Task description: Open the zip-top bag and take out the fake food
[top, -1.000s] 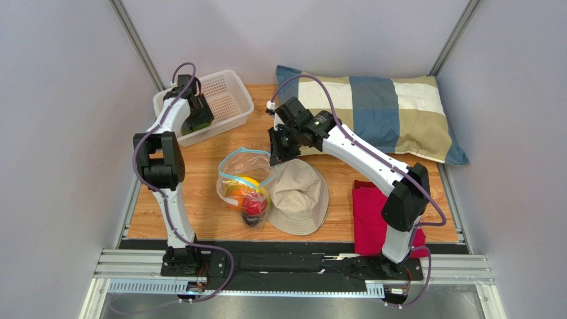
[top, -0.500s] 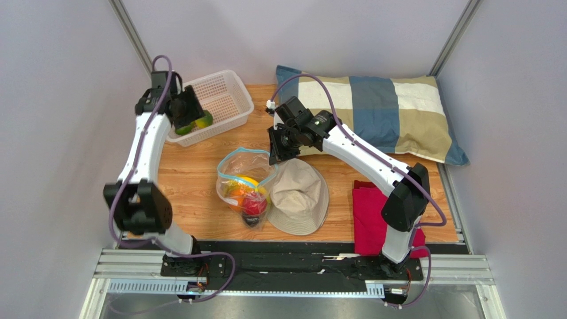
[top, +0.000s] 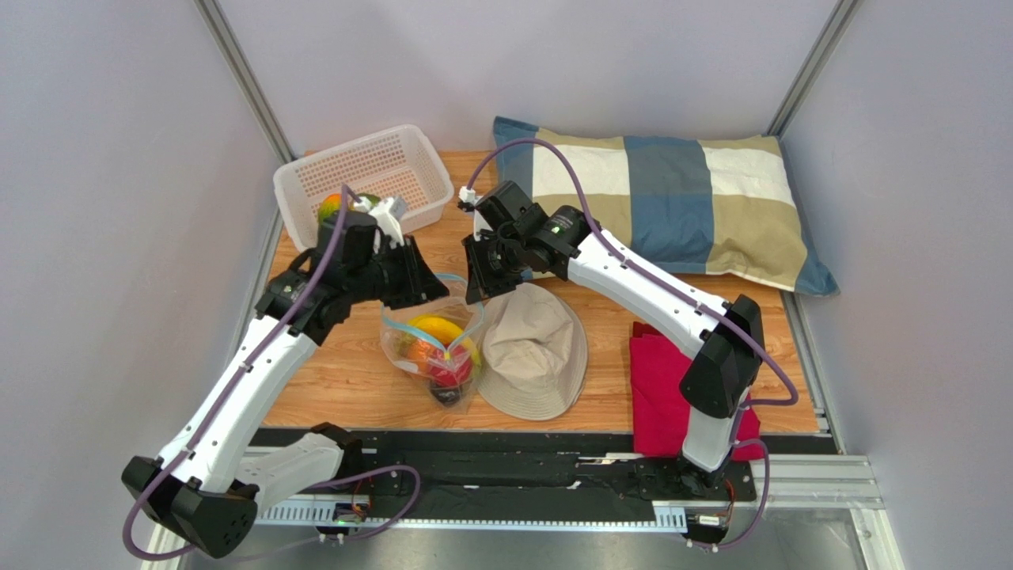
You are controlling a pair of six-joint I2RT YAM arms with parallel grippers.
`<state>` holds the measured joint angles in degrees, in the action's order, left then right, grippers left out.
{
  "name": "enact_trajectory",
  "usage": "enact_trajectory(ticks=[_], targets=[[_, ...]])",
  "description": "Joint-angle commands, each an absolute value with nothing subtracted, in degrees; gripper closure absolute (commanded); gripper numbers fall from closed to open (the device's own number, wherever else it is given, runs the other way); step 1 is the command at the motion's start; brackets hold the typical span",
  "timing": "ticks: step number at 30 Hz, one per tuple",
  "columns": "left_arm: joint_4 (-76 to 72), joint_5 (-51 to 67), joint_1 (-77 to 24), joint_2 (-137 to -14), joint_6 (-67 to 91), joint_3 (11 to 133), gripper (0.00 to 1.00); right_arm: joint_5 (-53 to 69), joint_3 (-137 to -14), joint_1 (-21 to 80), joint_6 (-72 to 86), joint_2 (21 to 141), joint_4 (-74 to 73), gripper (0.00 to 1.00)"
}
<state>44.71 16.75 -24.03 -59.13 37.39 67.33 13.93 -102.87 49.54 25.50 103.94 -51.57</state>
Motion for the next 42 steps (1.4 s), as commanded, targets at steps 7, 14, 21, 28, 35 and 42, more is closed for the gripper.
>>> enact_trajectory(ticks=[7, 14, 21, 28, 35, 42], targets=[[46.8, 7.6, -32.7, -63.8, 39.9, 62.6, 0.77, 12.0, -104.8, 51.5, 28.4, 99.5, -48.5, 1.0], [50.7, 5.5, -36.5, -70.6, 38.4, 62.4, 0.37, 11.1, -103.5, 51.7, 28.7, 98.5, -48.5, 1.0], [52.6, 6.4, -36.8, -71.0, 37.6, 61.2, 0.26, 10.8, -100.8, 51.6, 28.9, 97.8, -47.4, 1.0], [54.4, 7.8, -37.6, -71.9, 35.9, 59.1, 0.24, 10.6, -98.9, 51.6, 29.1, 97.6, -46.2, 1.0], [53.3, 9.5, -38.1, -70.1, 35.3, 56.7, 0.3, 10.0, -97.2, 51.6, 29.3, 97.2, -45.9, 1.0], [48.4, 11.6, -38.1, -70.5, 37.3, 54.0, 0.26, 10.6, -97.2, 51.6, 30.4, 96.8, -46.0, 1.0]])
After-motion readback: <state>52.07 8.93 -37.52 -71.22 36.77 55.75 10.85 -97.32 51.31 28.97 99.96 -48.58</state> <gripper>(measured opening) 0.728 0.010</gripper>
